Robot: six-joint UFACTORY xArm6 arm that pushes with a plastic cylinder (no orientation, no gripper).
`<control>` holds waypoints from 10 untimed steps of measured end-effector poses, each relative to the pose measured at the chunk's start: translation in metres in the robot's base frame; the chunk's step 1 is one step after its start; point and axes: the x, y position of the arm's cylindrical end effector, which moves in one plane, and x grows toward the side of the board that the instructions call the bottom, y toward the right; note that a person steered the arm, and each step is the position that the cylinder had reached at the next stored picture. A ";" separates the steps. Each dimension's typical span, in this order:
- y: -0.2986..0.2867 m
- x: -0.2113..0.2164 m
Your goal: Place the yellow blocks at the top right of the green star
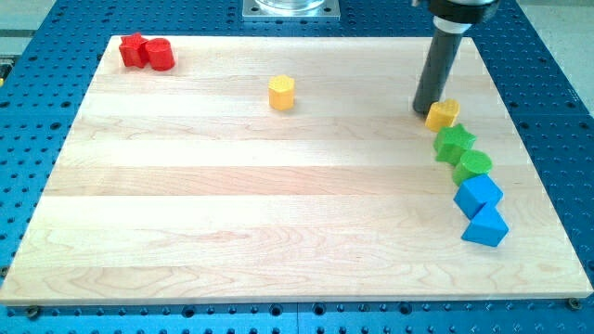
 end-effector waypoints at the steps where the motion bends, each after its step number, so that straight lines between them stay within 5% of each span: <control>1: 0.007 0.021; 3: 0.005 -0.037; 5: -0.206 0.018; 6: -0.251 -0.015; 8: -0.091 -0.030; 9: -0.195 -0.072; 10: -0.145 -0.087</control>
